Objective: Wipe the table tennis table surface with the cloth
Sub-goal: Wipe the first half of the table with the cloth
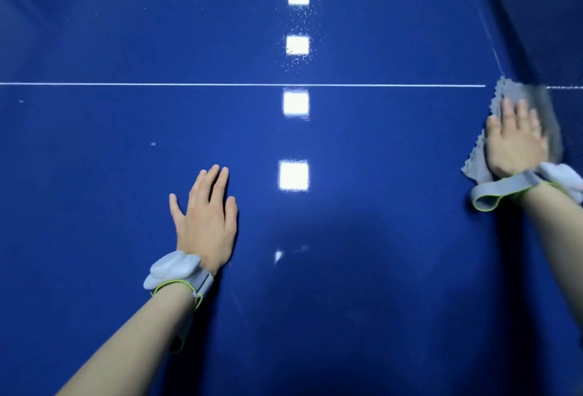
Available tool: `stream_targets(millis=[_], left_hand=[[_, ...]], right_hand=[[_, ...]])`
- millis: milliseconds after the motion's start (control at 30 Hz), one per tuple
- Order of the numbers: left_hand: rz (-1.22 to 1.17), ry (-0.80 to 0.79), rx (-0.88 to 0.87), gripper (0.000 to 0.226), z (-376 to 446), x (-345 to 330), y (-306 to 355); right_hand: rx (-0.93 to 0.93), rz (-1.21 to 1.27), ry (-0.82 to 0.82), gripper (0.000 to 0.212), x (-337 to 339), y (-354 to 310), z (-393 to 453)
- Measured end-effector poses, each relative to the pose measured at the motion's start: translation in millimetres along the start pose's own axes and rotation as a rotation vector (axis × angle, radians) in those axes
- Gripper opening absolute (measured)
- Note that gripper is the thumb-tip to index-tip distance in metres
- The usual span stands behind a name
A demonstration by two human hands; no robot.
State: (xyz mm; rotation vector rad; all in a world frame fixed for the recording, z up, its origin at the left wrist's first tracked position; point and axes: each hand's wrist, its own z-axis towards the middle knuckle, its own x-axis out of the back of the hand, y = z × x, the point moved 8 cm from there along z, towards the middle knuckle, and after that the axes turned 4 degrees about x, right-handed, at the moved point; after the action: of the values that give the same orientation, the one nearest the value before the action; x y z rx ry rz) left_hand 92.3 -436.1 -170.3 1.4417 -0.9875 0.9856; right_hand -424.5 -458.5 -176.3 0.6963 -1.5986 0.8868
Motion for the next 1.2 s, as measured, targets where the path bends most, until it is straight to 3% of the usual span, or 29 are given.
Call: stream_targets(millis=[167,400,533,633,700,1067,1200], left_hand=[[-0.008,0.001,-0.005,0.049,-0.8,-0.1,0.7],[0.014,0.032,-0.011,0.048,0.4,-2.0,0.0],[0.013,0.040,-0.022,0.048,2.7,-1.0,-0.5],[0.000,0.024,-0.020,0.048,2.5,-1.0,-1.5],[-0.005,0.029,-0.021,0.048,0.7,0.5,-0.6],[-0.033,0.062,0.000,0.047,-2.7,4.6,0.2],[-0.039,0.071,0.001,0.047,-2.8,4.9,1.4]], right_hand=[[0.086,0.023,-0.002,0.053,-16.6,-93.3,-16.3],[0.570,0.075,-0.166,0.053,-84.3,-354.0,-117.5],[0.825,0.095,-0.268,0.051,-96.8,-415.3,-167.0],[0.950,0.029,-0.278,0.049,-91.6,-395.2,-158.0],[0.917,0.034,-0.271,0.048,-82.4,-360.1,-137.9],[0.316,-0.006,-0.059,0.049,-14.9,-54.9,-15.3],[0.146,0.003,0.004,0.050,-5.8,-15.0,-17.9]])
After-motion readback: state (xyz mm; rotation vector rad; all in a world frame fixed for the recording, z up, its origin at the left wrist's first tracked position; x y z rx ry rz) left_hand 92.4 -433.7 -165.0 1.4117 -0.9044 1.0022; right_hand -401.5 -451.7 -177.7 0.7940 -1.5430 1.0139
